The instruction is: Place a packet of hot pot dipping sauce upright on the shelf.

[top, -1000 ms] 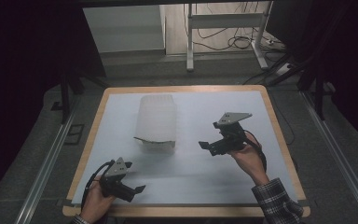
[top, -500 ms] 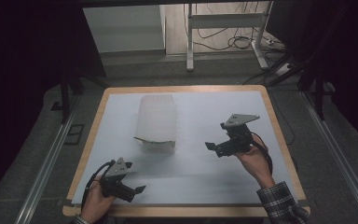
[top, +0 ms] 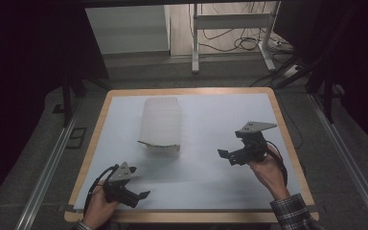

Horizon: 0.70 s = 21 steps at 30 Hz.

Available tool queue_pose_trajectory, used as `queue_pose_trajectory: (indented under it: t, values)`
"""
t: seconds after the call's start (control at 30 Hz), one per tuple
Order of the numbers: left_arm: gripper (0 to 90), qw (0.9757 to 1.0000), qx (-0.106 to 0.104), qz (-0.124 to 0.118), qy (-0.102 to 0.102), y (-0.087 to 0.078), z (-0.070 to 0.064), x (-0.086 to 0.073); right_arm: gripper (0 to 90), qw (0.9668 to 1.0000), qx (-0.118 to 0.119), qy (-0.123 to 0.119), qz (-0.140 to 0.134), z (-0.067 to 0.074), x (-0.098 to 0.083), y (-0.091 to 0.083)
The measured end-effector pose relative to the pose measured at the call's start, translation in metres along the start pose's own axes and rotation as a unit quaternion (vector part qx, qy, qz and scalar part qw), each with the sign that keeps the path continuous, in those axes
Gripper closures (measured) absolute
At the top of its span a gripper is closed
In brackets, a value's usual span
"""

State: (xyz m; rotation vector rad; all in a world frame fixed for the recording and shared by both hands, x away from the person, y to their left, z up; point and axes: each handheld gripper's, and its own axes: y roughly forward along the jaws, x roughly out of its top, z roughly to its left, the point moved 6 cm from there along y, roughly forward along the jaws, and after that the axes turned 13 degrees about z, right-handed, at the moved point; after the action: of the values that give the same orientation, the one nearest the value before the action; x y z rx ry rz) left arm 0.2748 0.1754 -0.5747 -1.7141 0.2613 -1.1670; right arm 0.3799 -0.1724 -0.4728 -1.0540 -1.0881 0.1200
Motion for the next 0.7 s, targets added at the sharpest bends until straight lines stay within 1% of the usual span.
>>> queue_pose_trajectory:
  t: [0.17,0.23,0.3,0.4,0.43,0.47,0.6,0.63,0.7]
  values:
    - [0.0,1.0000,-0.001,0.002,0.002,0.001,-0.001,0.000,0.0,0.9999,-0.001,0.004,0.011,0.000,-0.010,-0.002]
    - [0.0,1.0000,-0.001,0.002,0.002,0.001,0.000,0.000,0.0,0.9998,-0.011,0.001,0.014,-0.001,-0.016,-0.003]
    - [0.0,1.0000,-0.001,0.001,0.002,0.001,0.000,0.000,0.0,0.9998,-0.013,0.000,0.015,-0.001,-0.018,-0.004]
    - [0.0,1.0000,-0.001,-0.001,0.000,0.001,-0.001,0.000,0.0,0.9997,-0.019,-0.002,0.014,-0.001,-0.023,-0.007]
    - [0.0,1.0000,0.000,0.000,0.000,0.001,-0.001,0.000,0.0,0.9995,-0.028,-0.004,0.013,0.000,-0.027,-0.010]
    - [0.0,1.0000,0.000,0.000,0.000,0.001,-0.001,0.000,0.0,0.9995,-0.028,-0.004,0.013,0.000,-0.027,-0.010]
    - [0.0,1.0000,0.000,0.000,0.000,0.001,-0.001,0.000,0.0,0.9993,-0.035,-0.004,0.011,0.001,-0.035,-0.016]
    - [0.0,1.0000,0.000,0.001,0.000,0.001,-0.001,0.000,0.0,0.9993,-0.036,-0.001,0.010,0.001,-0.039,-0.018]
    - [0.0,1.0000,0.000,0.002,0.001,0.001,-0.001,0.000,0.0,0.9992,-0.038,-0.001,0.011,0.001,-0.041,-0.020]
